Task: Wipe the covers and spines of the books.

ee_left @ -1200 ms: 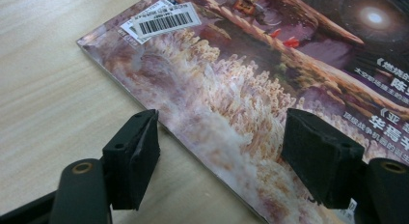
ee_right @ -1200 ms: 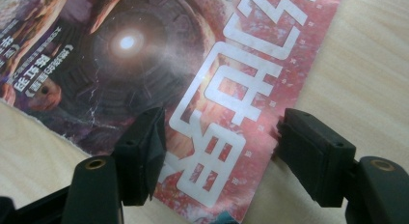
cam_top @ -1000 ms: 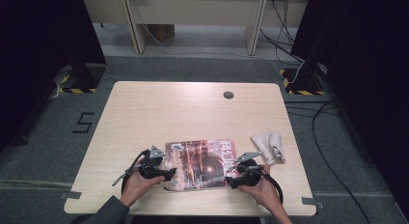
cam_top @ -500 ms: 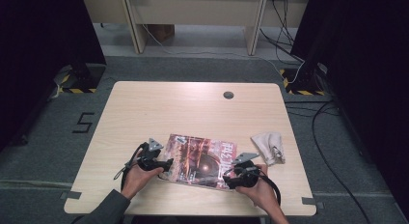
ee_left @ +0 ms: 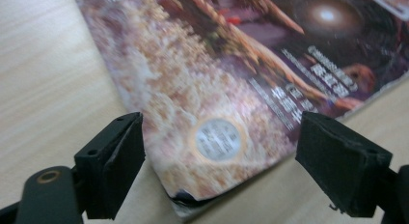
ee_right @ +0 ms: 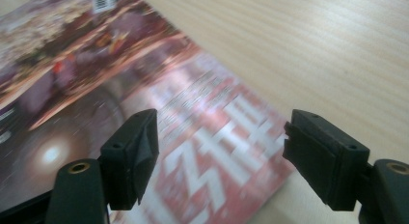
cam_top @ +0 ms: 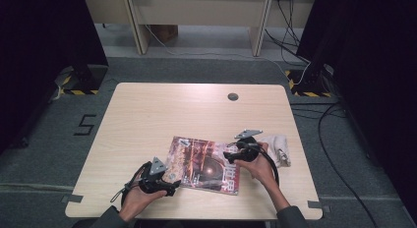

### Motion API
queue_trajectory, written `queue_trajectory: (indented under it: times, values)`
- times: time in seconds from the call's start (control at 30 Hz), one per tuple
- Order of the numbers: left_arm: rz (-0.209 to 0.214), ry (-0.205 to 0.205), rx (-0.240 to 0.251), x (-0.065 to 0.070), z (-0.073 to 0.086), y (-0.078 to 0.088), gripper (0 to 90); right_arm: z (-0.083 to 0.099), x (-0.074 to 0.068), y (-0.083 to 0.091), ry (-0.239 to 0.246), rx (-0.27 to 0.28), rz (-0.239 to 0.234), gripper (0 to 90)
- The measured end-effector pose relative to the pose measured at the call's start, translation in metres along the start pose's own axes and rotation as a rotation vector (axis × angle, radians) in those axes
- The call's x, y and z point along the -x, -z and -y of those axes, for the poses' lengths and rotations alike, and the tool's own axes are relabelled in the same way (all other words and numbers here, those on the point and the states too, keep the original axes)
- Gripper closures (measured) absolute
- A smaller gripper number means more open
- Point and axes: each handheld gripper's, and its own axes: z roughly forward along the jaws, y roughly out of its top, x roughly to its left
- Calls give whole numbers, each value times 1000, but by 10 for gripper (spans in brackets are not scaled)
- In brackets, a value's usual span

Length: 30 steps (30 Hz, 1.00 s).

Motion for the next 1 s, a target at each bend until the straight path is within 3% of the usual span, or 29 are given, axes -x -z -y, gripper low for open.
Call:
queue_trajectory:
  times: [0.2,0.43,0.6,0.73,1.0]
  values:
    - [-14,-11,-12,0,0,-4,147,-13,7,-22,-10,-21,17,290]
    - [-14,-19,-28,-1,0,-5,141,-19,5,-35,-14,-30,-49,357]
    - [-40,-23,-42,-5,-1,-4,136,-15,1,-30,2,-50,-46,346]
    - [-79,-1,-46,-15,-1,-3,135,-6,-3,-19,29,-79,-57,346]
    - [-193,29,-37,-37,-10,-10,144,23,-14,10,53,-114,-130,375]
